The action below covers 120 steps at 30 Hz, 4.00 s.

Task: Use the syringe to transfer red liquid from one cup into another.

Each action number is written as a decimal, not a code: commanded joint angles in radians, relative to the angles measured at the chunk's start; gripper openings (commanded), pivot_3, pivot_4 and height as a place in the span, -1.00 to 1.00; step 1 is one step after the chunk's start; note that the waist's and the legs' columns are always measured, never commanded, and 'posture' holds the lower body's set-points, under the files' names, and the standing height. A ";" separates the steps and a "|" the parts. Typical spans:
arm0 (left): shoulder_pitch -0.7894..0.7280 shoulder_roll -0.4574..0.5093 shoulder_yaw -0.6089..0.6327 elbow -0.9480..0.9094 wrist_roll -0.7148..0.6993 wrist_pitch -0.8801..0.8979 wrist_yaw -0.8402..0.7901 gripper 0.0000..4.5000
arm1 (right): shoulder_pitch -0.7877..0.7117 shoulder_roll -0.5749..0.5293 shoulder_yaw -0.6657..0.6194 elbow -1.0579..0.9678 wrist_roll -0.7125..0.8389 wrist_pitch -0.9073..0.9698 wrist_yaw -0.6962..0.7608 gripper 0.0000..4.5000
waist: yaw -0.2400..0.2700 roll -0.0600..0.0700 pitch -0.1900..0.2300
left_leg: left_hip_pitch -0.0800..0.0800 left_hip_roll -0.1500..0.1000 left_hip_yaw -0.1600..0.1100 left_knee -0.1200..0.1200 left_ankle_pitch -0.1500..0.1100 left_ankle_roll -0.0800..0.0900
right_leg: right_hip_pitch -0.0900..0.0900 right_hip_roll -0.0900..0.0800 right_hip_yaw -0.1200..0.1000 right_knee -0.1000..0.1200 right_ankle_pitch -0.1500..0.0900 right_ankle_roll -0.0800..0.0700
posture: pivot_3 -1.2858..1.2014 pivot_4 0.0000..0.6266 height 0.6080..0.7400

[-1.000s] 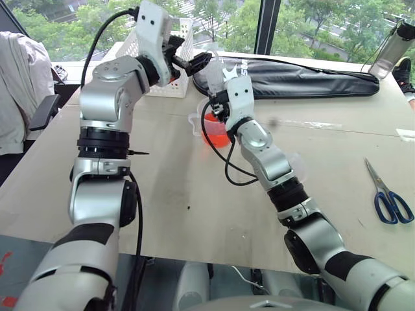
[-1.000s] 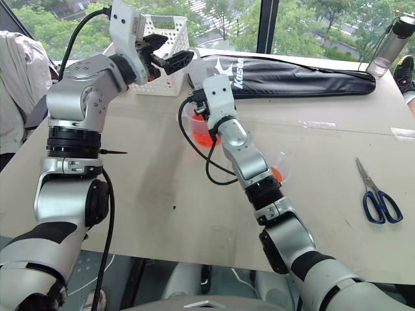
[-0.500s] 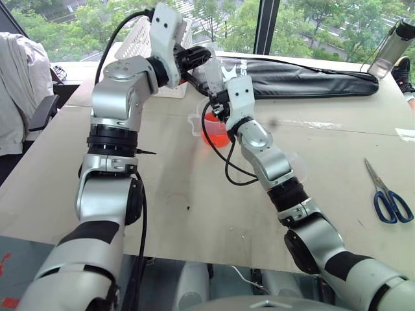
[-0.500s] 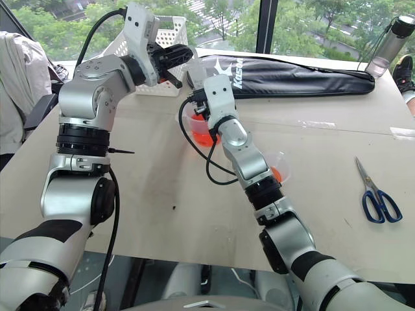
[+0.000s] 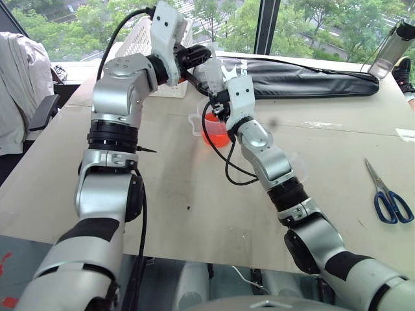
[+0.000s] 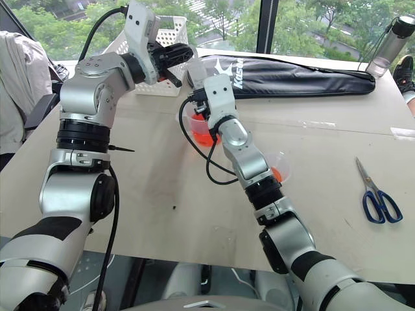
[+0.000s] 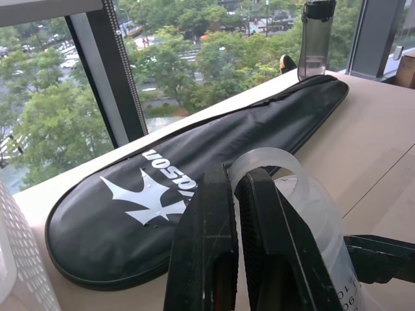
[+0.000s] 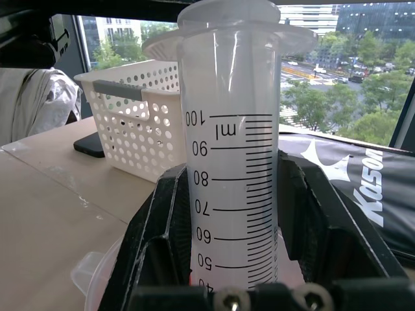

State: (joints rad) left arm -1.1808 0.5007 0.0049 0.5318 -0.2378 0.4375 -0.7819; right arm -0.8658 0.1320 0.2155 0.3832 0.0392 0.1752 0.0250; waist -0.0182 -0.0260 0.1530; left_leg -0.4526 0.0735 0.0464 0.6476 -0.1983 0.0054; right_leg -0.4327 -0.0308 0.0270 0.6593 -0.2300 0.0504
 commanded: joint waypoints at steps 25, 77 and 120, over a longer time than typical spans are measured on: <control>-0.122 0.026 0.045 0.079 0.016 -0.132 0.014 -1.00 | 0.019 0.060 0.041 -0.026 -0.013 0.039 0.055 -0.36 | 0.000 0.000 0.000 | 0.000 0.000 0.000 0.000 0.000 0.000 | 0.000 0.000 0.000 0.000 0.000 0.000 | 0.03 -0.52 0.75; 0.223 0.101 0.169 -0.412 -0.304 0.405 0.003 0.69 | -0.019 0.075 -0.016 -0.059 0.036 -0.131 0.036 -0.36 | -0.021 0.000 0.000 | 0.001 0.000 -0.001 0.000 0.001 -0.001 | 0.001 0.000 0.000 0.002 0.000 0.000 | 0.03 -0.52 0.75; 0.164 0.005 0.238 -0.347 -0.437 0.259 -0.031 0.69 | 0.126 -0.376 -0.335 -0.936 0.771 0.524 0.229 -0.36 | 0.004 -0.001 0.000 | 0.002 0.000 -0.001 0.001 0.001 -0.001 | 0.002 -0.001 -0.001 0.002 0.000 0.000 | 0.03 -0.52 0.75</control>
State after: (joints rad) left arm -0.9867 0.5067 0.2412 0.2002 -0.6707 0.7184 -0.8035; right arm -0.7381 -0.2300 -0.0842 -0.4712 0.7566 0.6782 0.2632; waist -0.0147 -0.0267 0.1533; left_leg -0.4504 0.0732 0.0452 0.6484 -0.1974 0.0040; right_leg -0.4309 -0.0313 0.0267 0.6610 -0.2300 0.0503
